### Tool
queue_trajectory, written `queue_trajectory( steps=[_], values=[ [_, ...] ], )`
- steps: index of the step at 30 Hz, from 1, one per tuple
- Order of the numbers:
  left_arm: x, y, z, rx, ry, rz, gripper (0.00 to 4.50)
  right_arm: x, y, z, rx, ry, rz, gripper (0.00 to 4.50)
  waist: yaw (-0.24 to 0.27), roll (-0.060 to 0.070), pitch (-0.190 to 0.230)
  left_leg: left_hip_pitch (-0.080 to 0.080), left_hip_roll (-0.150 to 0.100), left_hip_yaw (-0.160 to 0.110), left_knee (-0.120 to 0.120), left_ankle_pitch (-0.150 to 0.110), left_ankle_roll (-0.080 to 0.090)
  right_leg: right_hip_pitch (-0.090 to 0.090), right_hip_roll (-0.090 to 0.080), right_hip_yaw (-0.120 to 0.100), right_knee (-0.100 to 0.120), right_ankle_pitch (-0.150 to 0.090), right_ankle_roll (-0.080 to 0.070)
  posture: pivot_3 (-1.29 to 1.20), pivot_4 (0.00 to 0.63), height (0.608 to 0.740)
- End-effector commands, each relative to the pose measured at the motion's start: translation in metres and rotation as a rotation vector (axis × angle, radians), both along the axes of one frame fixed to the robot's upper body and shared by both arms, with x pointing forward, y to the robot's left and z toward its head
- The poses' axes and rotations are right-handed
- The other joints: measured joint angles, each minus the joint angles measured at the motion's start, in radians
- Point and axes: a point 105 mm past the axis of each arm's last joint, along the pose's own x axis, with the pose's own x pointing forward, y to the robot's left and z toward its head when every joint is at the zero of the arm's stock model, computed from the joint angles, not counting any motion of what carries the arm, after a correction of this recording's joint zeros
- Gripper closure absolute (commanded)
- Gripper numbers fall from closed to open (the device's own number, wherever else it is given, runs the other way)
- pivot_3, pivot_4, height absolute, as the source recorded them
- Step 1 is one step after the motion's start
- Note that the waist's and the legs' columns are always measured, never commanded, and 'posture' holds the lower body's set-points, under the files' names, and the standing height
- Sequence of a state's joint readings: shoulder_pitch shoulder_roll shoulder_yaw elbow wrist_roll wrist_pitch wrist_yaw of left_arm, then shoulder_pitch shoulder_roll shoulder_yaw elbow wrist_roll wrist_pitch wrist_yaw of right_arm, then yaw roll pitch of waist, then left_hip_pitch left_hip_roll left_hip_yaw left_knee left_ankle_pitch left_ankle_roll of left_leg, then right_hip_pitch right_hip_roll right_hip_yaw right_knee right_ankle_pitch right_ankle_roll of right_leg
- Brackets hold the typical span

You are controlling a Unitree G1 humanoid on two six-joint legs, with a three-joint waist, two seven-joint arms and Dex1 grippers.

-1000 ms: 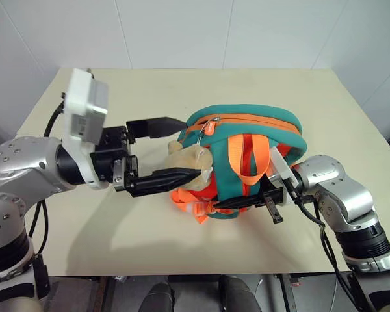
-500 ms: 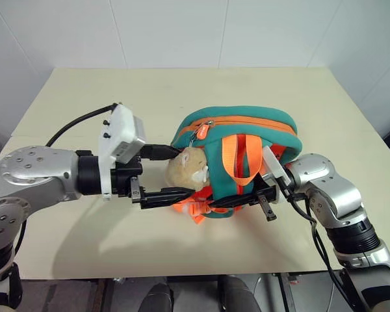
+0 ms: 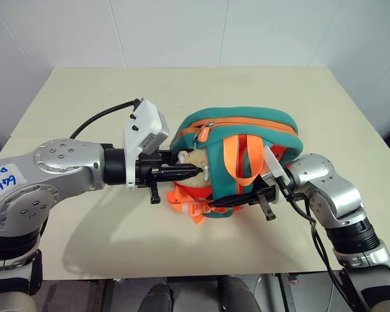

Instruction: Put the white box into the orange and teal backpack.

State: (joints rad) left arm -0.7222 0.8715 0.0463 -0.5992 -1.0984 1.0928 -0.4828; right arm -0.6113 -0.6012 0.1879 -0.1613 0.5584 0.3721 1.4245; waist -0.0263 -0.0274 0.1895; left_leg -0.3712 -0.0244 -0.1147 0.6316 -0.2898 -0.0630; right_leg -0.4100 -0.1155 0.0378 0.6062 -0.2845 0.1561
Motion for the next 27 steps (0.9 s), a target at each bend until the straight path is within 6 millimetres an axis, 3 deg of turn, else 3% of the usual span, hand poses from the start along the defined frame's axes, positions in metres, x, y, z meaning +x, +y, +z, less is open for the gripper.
queue_trajectory(
  steps=[1, 5, 9, 20, 27],
  values=[
    [-0.003, 0.002, 0.007, 0.005, -0.025, -0.012, 4.16, -0.004, -0.001, 0.008, 0.013, -0.043, 0.001, 4.0, 0.0, 0.0, 0.0, 0.0, 0.0, 0.0, 0.0, 0.0, 0.0, 0.0, 0.0, 0.0, 0.0, 0.0, 0.0, 0.0, 0.15, 0.74],
    [-0.007, 0.014, 0.009, 0.03, -0.023, -0.024, 4.22, -0.003, -0.005, 0.005, 0.002, -0.035, -0.013, 4.0, -0.002, 0.0, 0.0, 0.0, 0.0, 0.0, 0.0, 0.0, 0.0, 0.0, 0.0, 0.0, 0.0, 0.0, 0.0, 0.0, 0.15, 0.74],
    [-0.006, 0.03, 0.031, 0.01, -0.078, -0.018, 4.22, -0.003, -0.01, 0.003, -0.01, -0.03, -0.028, 4.0, -0.001, 0.0, 0.0, 0.0, 0.001, 0.0, 0.0, 0.0, 0.0, 0.0, 0.001, 0.0, 0.0, 0.0, 0.0, 0.0, 0.15, 0.74],
    [0.009, 0.067, 0.058, 0.066, -0.176, 0.034, 4.22, -0.004, -0.013, -0.001, -0.006, -0.012, -0.056, 4.0, -0.002, 0.0, 0.0, 0.0, 0.001, 0.001, -0.001, 0.0, 0.0, -0.001, 0.001, 0.0, 0.0, 0.0, 0.0, 0.0, 0.15, 0.74],
    [0.021, 0.097, 0.054, 0.148, -0.158, 0.077, 4.22, -0.006, -0.013, 0.001, 0.011, -0.01, -0.06, 4.0, -0.003, 0.0, 0.0, 0.0, 0.001, 0.001, -0.002, 0.0, 0.0, -0.001, 0.001, 0.0, 0.001, 0.0, 0.0, 0.0, 0.15, 0.74]
  ],
)
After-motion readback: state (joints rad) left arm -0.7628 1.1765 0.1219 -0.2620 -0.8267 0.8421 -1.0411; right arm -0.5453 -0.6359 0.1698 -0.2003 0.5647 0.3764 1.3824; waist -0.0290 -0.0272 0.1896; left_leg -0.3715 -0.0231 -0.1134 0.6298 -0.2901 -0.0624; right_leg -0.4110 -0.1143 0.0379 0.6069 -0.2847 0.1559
